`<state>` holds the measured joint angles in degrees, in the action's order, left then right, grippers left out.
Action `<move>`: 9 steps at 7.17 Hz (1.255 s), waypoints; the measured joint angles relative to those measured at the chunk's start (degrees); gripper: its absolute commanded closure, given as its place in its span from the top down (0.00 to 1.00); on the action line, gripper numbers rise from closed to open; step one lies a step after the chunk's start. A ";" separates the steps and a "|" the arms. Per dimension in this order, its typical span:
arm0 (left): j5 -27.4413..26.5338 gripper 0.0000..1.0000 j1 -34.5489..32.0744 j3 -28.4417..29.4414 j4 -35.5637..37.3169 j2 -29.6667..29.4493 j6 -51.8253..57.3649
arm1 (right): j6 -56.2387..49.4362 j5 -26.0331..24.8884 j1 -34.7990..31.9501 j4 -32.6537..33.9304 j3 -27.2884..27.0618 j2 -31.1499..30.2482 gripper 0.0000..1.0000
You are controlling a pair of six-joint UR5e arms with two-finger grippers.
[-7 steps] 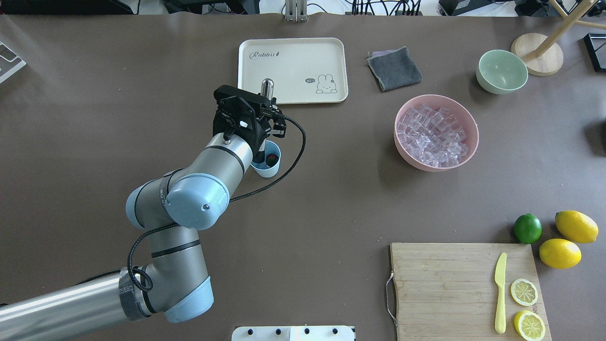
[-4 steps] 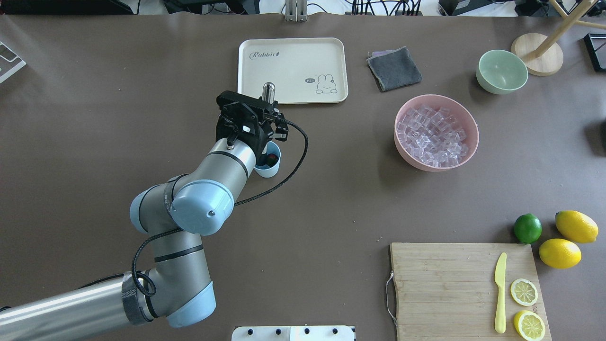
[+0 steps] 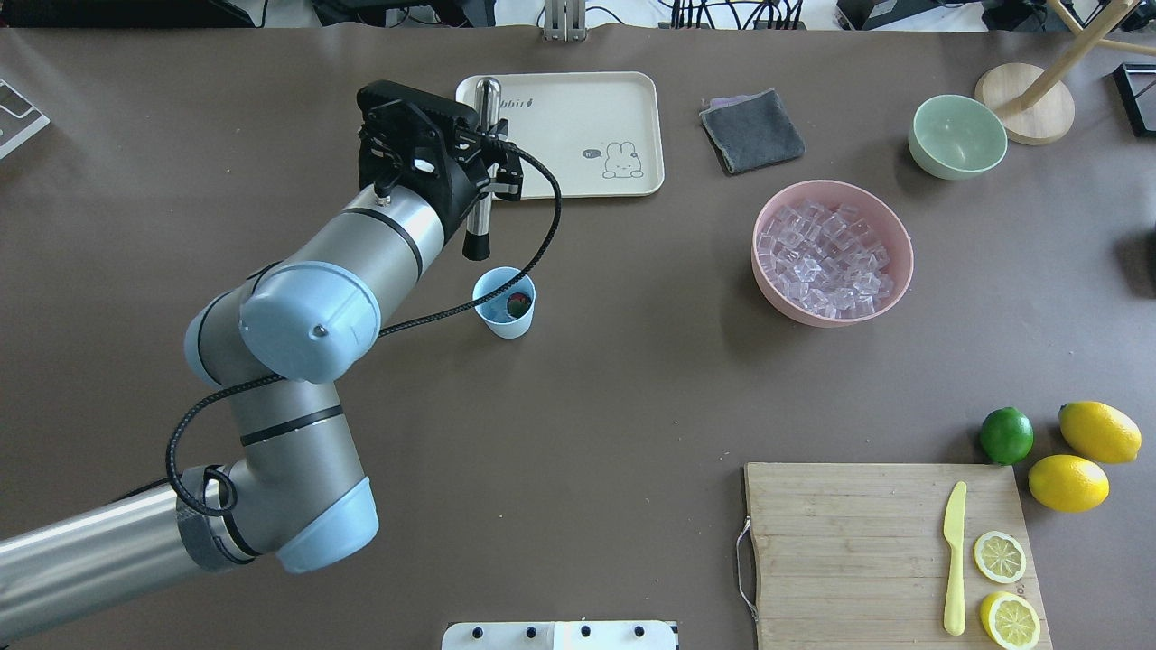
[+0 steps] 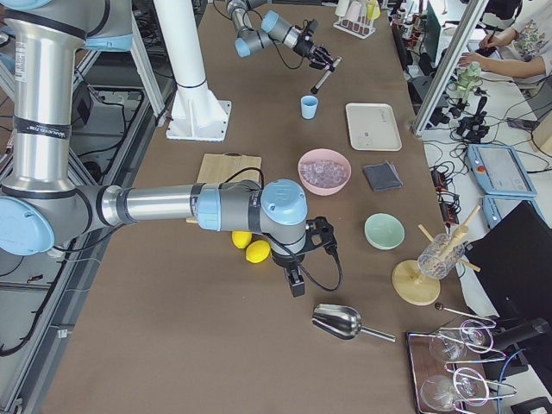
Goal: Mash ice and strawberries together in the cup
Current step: 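Lift the muddler out of the cup and carry it back with the left gripper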
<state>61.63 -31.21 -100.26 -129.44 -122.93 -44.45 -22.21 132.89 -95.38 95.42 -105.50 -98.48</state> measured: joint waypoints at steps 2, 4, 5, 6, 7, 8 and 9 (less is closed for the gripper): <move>14.73 0.00 -10.13 -0.38 0.03 6.65 -2.36 | 0.04 0.12 0.26 -0.05 -0.20 0.64 0.98; 32.57 0.00 -20.21 0.32 -0.32 14.97 -3.18 | -0.26 0.14 0.38 -0.18 -0.42 1.54 0.98; 41.38 0.00 -24.78 2.42 -0.36 18.09 -2.30 | -0.58 0.14 0.48 -0.59 -0.65 1.71 0.98; 49.85 0.00 -29.96 6.55 -0.27 20.14 1.38 | -0.71 0.13 0.61 -1.53 -0.85 1.76 0.98; 55.64 0.00 -34.02 11.47 -0.23 21.43 6.35 | -0.68 0.25 0.75 -3.01 -0.95 1.78 0.98; 58.88 0.00 -36.30 15.87 -0.38 22.45 9.98 | -0.49 0.68 1.03 -5.14 -1.02 1.80 0.98; 60.20 0.00 -37.11 19.26 -0.42 22.88 11.63 | -0.28 1.25 1.48 -7.18 -0.99 1.80 0.98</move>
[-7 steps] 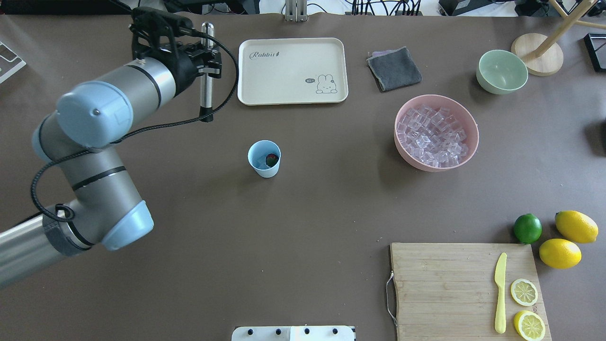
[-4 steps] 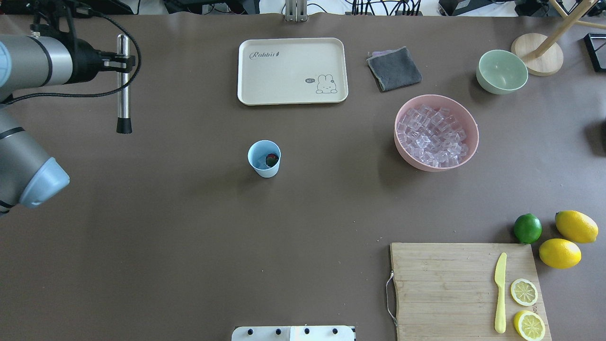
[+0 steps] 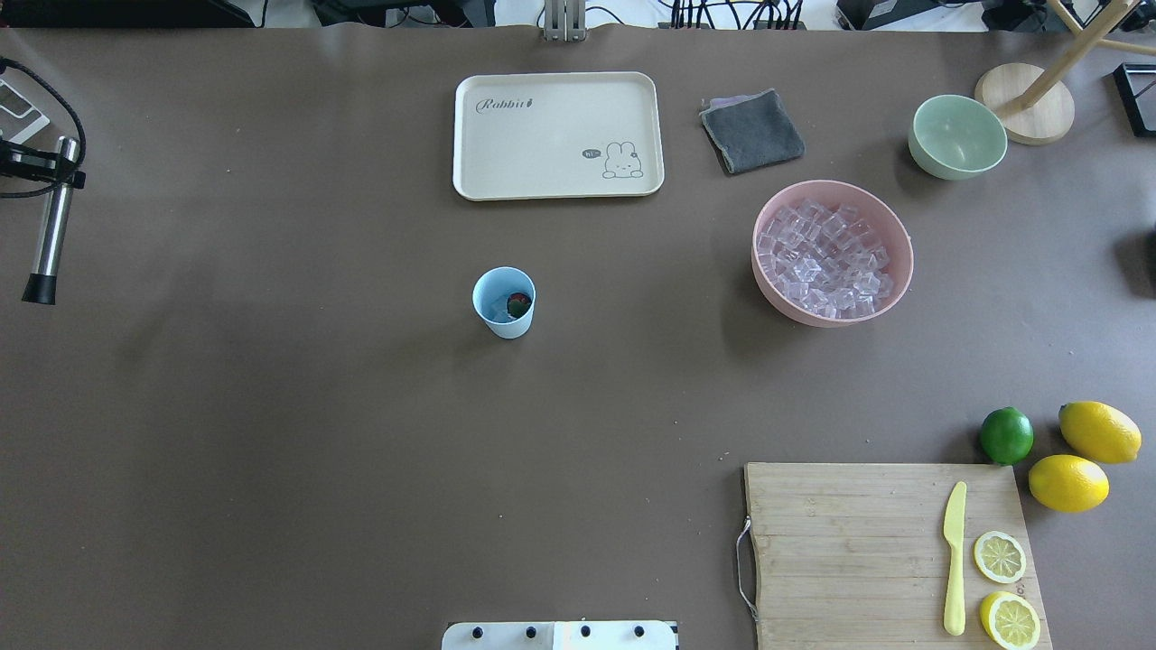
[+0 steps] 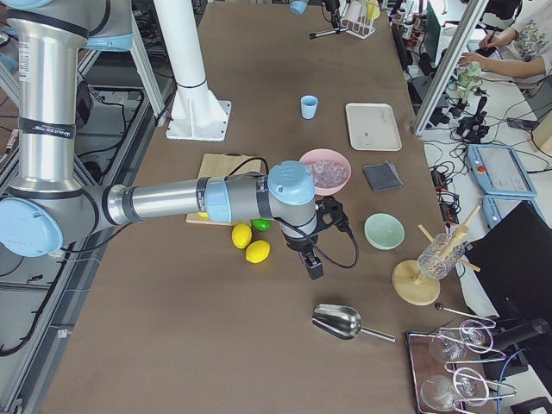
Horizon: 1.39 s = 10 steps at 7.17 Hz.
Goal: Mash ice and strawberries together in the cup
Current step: 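Lay the muddler down on the table and open the left gripper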
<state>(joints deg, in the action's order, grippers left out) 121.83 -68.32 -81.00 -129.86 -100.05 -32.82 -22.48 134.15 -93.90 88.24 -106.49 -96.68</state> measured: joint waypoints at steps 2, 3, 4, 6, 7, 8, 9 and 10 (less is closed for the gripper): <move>1.25 0.00 -0.07 3.39 -0.19 0.76 0.96 | -0.08 0.41 0.38 -1.68 0.36 0.33 0.98; 2.01 0.35 -0.02 3.86 -0.21 1.30 1.01 | -0.14 0.37 0.41 -1.87 0.81 0.79 0.98; 2.47 0.71 0.03 3.99 -0.21 1.67 0.82 | -0.20 0.40 0.40 -1.96 1.03 0.99 0.98; 2.78 0.96 0.09 4.14 -0.28 2.04 0.72 | -0.14 0.47 0.45 -2.01 1.19 1.03 0.98; 2.86 0.97 0.11 3.97 -0.29 2.07 0.64 | -0.05 0.44 0.45 -2.02 1.27 1.01 0.98; 3.26 0.97 0.11 3.36 -0.23 2.03 0.59 | 0.02 0.37 0.42 -2.02 1.32 1.02 0.98; 4.75 0.97 -0.16 2.52 0.08 1.68 0.61 | 0.05 0.27 0.40 -2.00 1.38 1.08 0.98; 7.03 0.97 -1.54 1.56 0.43 1.04 0.61 | 0.09 0.28 0.39 -1.97 1.42 1.14 0.98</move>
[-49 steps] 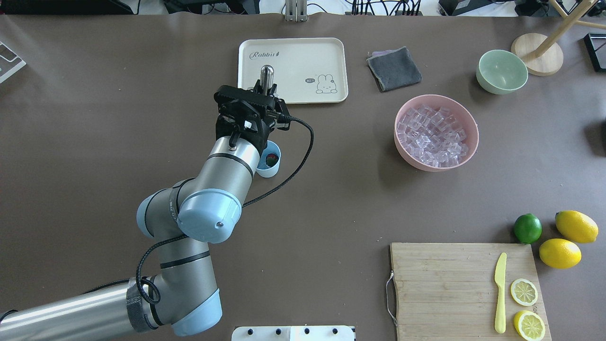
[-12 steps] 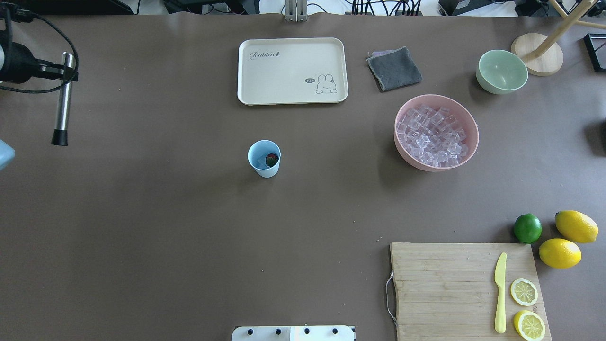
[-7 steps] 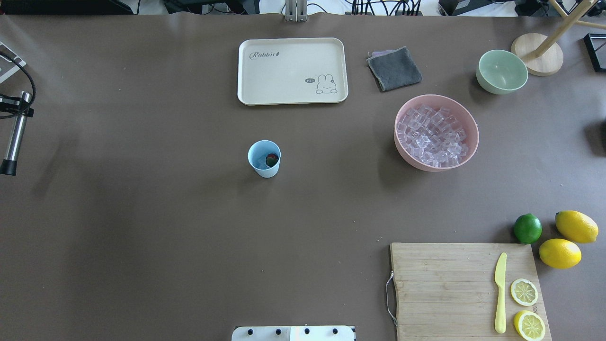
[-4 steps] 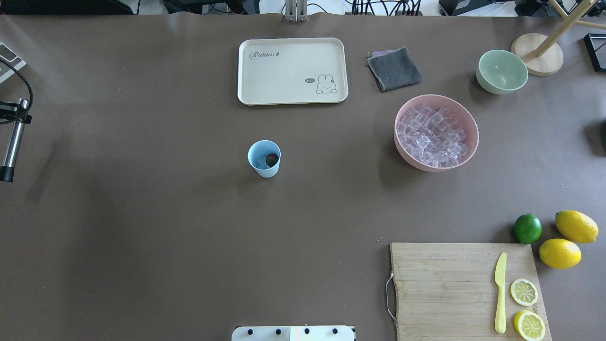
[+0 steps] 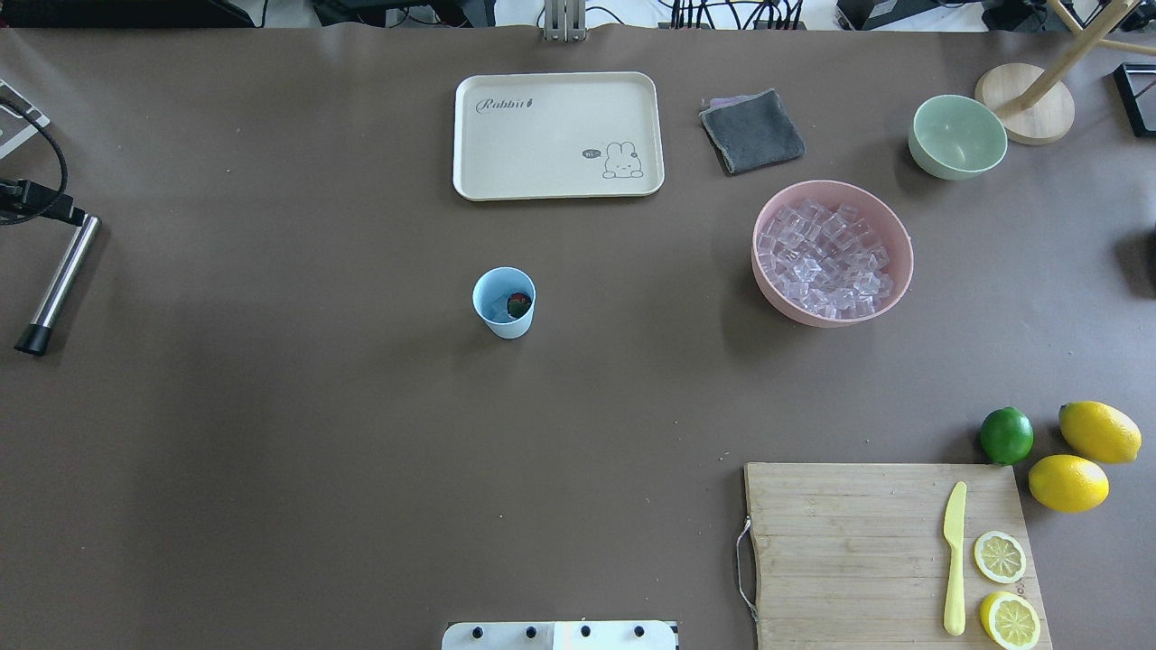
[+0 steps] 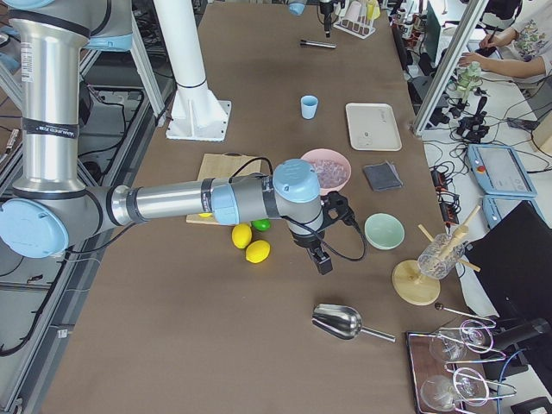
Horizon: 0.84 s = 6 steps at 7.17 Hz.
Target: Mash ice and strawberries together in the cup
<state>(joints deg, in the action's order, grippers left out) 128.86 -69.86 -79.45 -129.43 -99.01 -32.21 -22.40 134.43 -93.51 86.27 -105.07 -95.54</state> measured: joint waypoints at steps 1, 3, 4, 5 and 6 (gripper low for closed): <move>3.27 0.97 -3.23 -1.56 1.77 -0.70 0.07 | 0.06 0.03 0.00 0.15 0.10 0.05 0.98; 9.39 0.97 -10.91 -5.87 9.72 -1.20 4.24 | 0.00 0.18 0.00 0.33 1.40 0.08 0.98; 10.78 0.97 -13.65 -7.41 12.51 0.05 8.79 | 0.10 0.31 0.00 0.54 2.15 0.22 0.98; 12.32 0.97 -16.29 -9.53 15.21 1.88 12.29 | 0.16 0.36 -0.03 0.69 3.13 0.47 0.99; 13.67 0.97 -18.60 -12.16 17.89 4.70 15.39 | 0.16 0.42 -0.09 0.72 3.86 0.58 0.98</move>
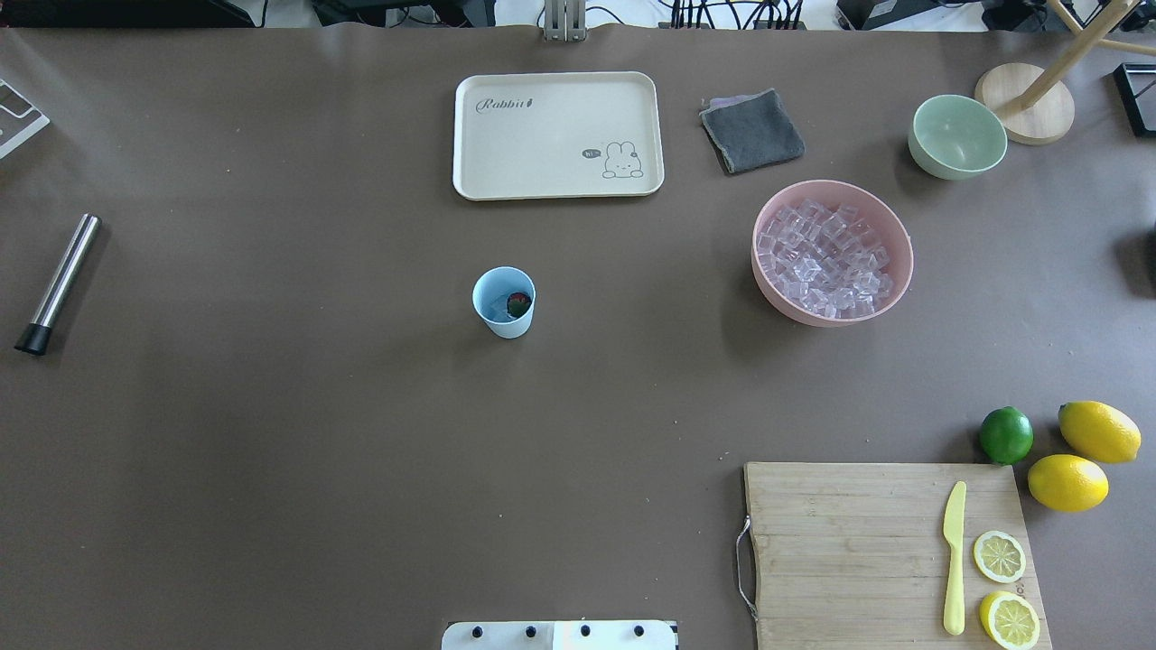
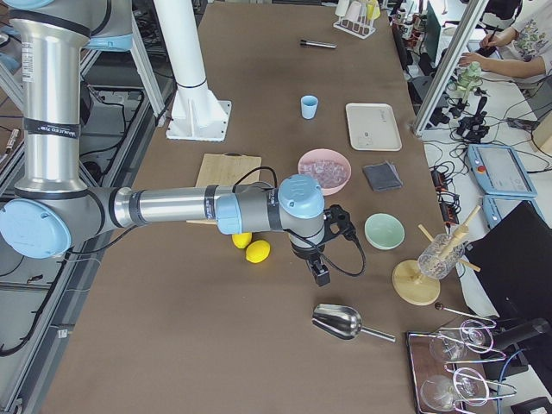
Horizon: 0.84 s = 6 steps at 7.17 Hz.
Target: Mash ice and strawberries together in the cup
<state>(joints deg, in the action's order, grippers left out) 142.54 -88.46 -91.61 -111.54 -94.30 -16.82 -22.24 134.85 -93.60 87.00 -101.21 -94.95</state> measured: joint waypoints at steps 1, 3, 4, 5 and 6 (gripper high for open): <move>0.70 0.97 -1.51 -2.65 1.28 5.12 3.65 | -0.02 0.20 -0.04 0.01 0.32 -0.13 0.99; 1.33 0.97 -3.48 -6.92 1.65 12.30 6.49 | -0.06 0.75 -0.18 -0.04 0.49 -0.14 0.99; 1.24 0.97 -3.92 -8.07 1.67 13.69 6.51 | -0.05 0.73 -0.20 -0.06 0.70 0.32 0.99; 0.84 0.97 -4.09 -8.03 1.68 13.95 6.65 | -0.04 0.62 -0.23 -0.19 0.99 0.84 0.99; -0.40 0.97 -4.12 -7.45 1.47 13.88 6.94 | -0.14 0.38 -0.61 -0.47 1.31 1.30 0.99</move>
<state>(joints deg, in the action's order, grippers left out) 142.14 -92.57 -99.06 -110.08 -80.42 -9.88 -22.39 135.23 -94.22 86.52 -99.90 -93.65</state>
